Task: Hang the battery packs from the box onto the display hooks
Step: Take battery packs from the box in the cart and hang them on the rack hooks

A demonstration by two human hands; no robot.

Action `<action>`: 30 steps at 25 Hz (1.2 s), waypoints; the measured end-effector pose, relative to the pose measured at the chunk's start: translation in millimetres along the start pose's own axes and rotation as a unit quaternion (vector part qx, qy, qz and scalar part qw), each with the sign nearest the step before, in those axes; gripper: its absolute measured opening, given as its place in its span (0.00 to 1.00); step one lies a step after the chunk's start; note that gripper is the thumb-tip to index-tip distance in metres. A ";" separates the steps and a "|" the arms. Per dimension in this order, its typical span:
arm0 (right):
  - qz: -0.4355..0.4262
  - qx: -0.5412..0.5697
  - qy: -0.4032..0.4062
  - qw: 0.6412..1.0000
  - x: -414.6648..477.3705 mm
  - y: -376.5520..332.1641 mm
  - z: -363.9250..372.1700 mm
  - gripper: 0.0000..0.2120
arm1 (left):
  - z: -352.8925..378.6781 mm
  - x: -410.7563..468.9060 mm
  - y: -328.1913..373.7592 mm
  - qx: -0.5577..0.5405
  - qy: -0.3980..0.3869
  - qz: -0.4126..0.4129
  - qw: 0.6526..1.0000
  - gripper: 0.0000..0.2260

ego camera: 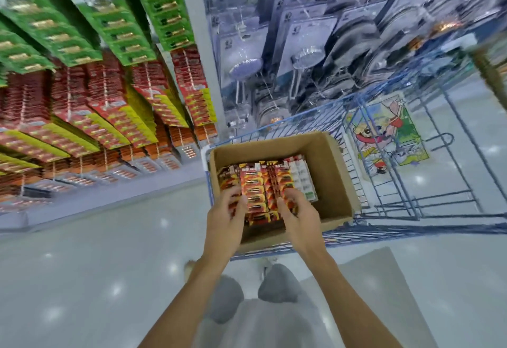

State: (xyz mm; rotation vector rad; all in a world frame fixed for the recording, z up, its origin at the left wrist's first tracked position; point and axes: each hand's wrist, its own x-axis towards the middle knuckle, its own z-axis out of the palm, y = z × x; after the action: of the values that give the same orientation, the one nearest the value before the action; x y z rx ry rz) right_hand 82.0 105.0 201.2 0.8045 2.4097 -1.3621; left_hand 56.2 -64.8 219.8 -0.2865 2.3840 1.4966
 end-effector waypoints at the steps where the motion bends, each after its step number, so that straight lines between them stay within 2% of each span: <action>1: 0.004 -0.009 -0.009 1.000 12.1 7.9 -6.2 0.22 | 14.0 4.2 -2.7 0.008 0.003 -0.011 1.000 0.15; 9: 0.073 -0.074 -0.093 0.990 103.4 57.9 -0.7 0.22 | 87.0 71.1 -40.5 0.038 0.019 -0.131 0.991 0.16; 14: 0.113 -0.092 -0.120 0.982 158.4 84.7 24.7 0.19 | 103.3 117.8 -75.0 -0.003 0.039 -0.205 0.978 0.16; 19: 0.145 -0.124 -0.137 0.972 199.9 114.2 50.7 0.25 | 130.6 139.0 -125.2 0.066 0.017 -0.225 0.972 0.19; 24: 0.155 -0.170 -0.128 0.965 215.1 126.2 64.1 0.31 | 154.0 152.1 -132.3 0.230 0.033 -0.211 0.949 0.28; 28: 0.189 -0.102 -0.113 0.970 214.2 126.6 68.7 0.38 | 170.1 151.8 -127.7 0.229 0.066 -0.237 0.942 0.36; 30: 0.191 -0.104 -0.099 0.971 207.8 123.5 72.9 0.41 | 178.5 151.7 -124.4 0.241 0.078 -0.257 0.933 0.39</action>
State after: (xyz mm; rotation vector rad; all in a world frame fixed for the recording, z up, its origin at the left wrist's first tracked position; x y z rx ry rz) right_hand -18.8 163.7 -22.7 0.9621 2.0657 -0.9746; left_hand -16.6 41.4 -12.0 -0.8518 2.4340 0.6544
